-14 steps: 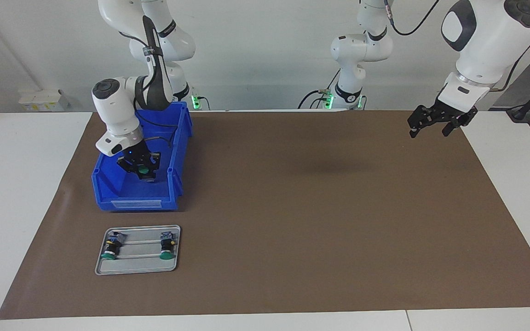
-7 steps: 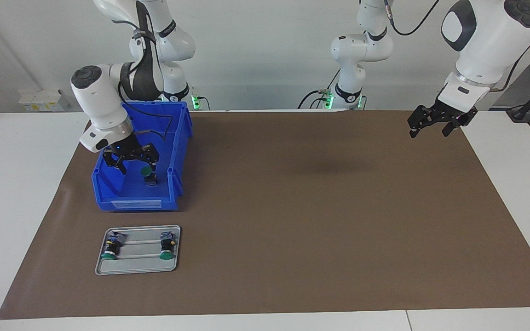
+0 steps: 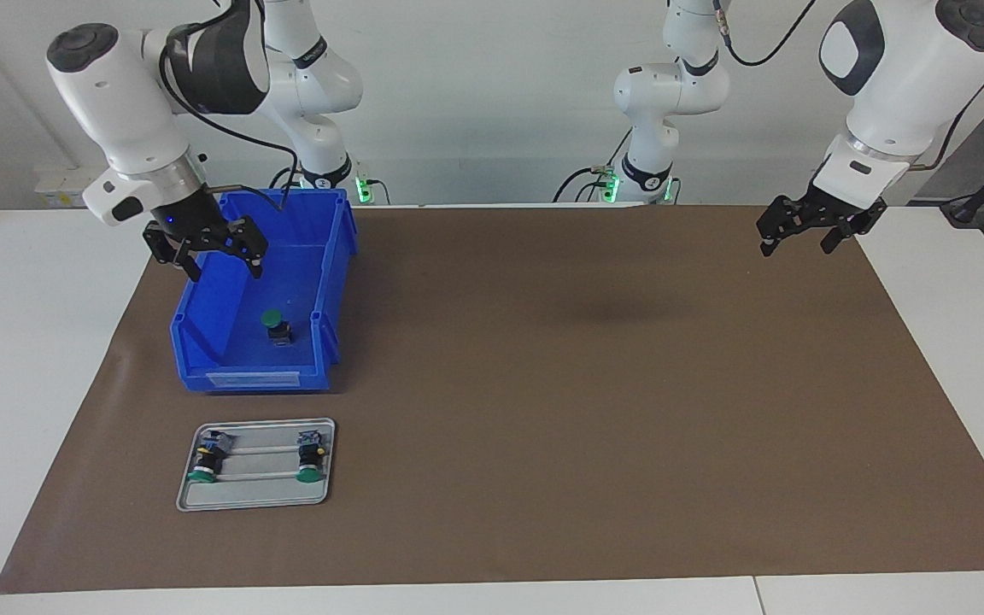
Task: Place and press button with both arms
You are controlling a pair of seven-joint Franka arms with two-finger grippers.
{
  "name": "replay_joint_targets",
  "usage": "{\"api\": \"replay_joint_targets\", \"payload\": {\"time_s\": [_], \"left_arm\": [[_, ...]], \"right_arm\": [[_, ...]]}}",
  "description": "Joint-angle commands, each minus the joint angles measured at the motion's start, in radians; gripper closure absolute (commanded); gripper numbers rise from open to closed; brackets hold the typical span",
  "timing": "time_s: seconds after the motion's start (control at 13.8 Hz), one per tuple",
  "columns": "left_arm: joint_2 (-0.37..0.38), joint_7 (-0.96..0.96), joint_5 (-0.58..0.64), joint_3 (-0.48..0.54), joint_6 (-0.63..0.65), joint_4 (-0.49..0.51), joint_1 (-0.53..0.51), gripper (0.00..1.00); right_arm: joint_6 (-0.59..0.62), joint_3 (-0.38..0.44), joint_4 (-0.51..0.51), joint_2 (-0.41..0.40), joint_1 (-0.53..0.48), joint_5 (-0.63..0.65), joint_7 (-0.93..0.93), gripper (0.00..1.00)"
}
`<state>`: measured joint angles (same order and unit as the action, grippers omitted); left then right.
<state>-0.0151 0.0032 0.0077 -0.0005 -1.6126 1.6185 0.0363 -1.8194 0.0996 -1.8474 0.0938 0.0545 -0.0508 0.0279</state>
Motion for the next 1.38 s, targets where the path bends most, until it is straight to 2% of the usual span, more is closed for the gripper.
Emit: {"api": "replay_joint_targets", "payload": {"time_s": [0.0, 0.15, 0.58, 0.8, 1.31], "left_arm": [[0.029, -0.005, 0.017, -0.004, -0.015, 0.035, -0.004, 0.0], [0.029, -0.005, 0.017, -0.004, -0.015, 0.035, -0.004, 0.0], [0.029, -0.005, 0.017, -0.004, -0.015, 0.035, -0.004, 0.0], [0.029, -0.005, 0.017, -0.004, -0.015, 0.035, -0.004, 0.0], [0.029, -0.005, 0.017, -0.004, -0.015, 0.035, -0.004, 0.0]], "right_arm": [[0.18, -0.008, 0.193, -0.048, -0.039, 0.031, -0.037, 0.0], [0.291, -0.008, 0.321, -0.104, -0.065, 0.031, -0.051, 0.0], [0.288, -0.011, 0.283, -0.095, -0.061, 0.045, -0.045, 0.0], [0.289, -0.021, 0.293, -0.098, -0.058, 0.117, -0.007, 0.0], [0.292, -0.044, 0.286, -0.072, -0.056, 0.101, -0.019, 0.0]]}}
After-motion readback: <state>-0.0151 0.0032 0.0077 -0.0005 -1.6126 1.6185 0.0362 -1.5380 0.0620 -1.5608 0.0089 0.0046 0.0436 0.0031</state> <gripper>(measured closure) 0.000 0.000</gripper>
